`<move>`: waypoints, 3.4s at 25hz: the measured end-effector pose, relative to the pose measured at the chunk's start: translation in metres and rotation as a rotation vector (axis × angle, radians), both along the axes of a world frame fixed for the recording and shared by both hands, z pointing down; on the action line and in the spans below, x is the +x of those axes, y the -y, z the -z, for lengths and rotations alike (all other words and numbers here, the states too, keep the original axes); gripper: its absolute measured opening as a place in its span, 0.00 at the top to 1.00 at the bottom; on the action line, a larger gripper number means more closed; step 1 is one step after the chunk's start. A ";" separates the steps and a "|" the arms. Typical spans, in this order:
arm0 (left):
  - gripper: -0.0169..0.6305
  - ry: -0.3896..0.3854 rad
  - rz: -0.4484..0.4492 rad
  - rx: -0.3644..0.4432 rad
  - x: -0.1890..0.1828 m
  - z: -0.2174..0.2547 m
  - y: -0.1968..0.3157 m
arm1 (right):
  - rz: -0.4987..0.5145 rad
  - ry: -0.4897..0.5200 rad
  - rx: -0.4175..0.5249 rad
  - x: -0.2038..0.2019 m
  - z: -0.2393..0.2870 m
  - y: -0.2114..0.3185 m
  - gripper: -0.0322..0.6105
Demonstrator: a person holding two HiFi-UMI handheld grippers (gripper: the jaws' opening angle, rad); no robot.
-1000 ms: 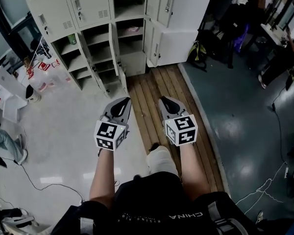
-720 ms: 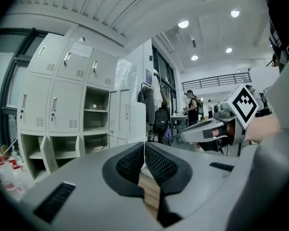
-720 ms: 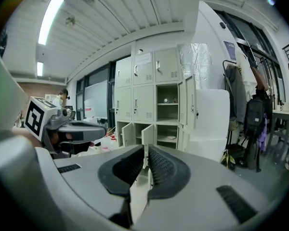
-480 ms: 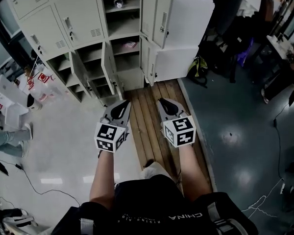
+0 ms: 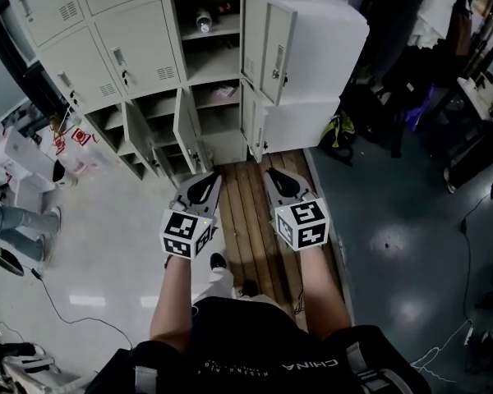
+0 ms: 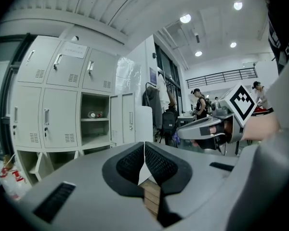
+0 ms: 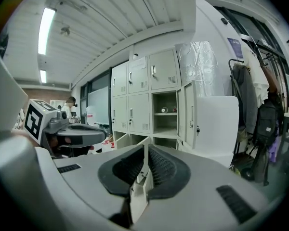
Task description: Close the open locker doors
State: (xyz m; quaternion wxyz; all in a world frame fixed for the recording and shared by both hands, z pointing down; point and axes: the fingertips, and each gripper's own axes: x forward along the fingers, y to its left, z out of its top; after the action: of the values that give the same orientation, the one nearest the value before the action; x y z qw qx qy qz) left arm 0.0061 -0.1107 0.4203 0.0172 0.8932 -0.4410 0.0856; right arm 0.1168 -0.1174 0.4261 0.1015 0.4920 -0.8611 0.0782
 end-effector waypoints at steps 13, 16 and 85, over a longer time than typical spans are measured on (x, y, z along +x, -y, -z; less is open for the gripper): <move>0.94 -0.024 -0.021 0.031 0.004 0.008 0.129 | -0.002 -0.030 0.028 -0.003 0.011 0.122 0.87; 0.94 -0.019 -0.034 0.031 0.002 0.011 0.165 | -0.006 -0.038 0.034 -0.008 0.017 0.159 0.87; 0.93 -0.040 -0.085 0.008 0.110 0.026 0.359 | 0.027 0.080 0.080 0.096 0.074 0.403 0.77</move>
State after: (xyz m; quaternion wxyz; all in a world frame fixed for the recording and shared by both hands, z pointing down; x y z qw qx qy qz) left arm 0.1161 -0.4701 0.3946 0.0186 0.9127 -0.4027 0.0668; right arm 0.2127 -0.5206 0.3518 0.0480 0.4804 -0.8736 0.0619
